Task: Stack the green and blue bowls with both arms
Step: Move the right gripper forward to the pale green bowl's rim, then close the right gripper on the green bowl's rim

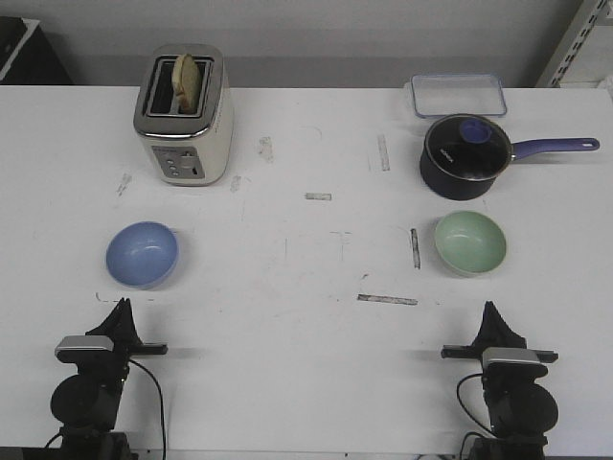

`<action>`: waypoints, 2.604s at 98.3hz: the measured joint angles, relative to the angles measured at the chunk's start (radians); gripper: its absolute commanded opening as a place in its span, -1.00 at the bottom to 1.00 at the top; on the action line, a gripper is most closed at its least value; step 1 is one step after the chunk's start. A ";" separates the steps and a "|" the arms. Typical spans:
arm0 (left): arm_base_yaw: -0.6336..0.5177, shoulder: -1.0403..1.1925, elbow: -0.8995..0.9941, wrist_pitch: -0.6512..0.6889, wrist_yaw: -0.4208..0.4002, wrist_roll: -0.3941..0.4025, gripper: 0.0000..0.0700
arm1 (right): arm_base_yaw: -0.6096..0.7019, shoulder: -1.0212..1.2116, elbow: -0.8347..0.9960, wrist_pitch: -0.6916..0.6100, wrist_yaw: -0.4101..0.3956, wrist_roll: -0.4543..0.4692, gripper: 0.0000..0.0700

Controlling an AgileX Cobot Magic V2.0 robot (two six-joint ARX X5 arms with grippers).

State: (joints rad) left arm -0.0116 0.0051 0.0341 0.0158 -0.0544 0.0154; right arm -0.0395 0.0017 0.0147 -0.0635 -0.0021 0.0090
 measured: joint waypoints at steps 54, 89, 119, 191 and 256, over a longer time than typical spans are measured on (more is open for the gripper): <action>0.000 0.000 0.000 -0.001 0.000 -0.003 -1.00 | 0.000 0.000 0.000 0.000 0.000 0.000 -1.00; 0.000 0.000 0.000 0.000 0.000 -0.004 -1.00 | 0.000 0.000 0.000 0.000 0.000 0.000 -1.00; 0.000 0.000 0.000 -0.002 0.000 -0.004 -1.00 | 0.000 0.000 0.003 0.107 0.006 0.050 -1.00; 0.000 0.000 0.000 -0.002 0.000 -0.004 -1.00 | -0.001 0.787 0.932 -0.389 0.002 0.045 -0.31; 0.000 0.000 0.000 -0.002 0.000 -0.004 -1.00 | -0.231 1.379 1.026 -0.491 -0.188 -0.089 0.20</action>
State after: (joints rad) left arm -0.0116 0.0051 0.0341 0.0143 -0.0540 0.0116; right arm -0.2703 1.3811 1.0409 -0.5541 -0.1902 -0.0803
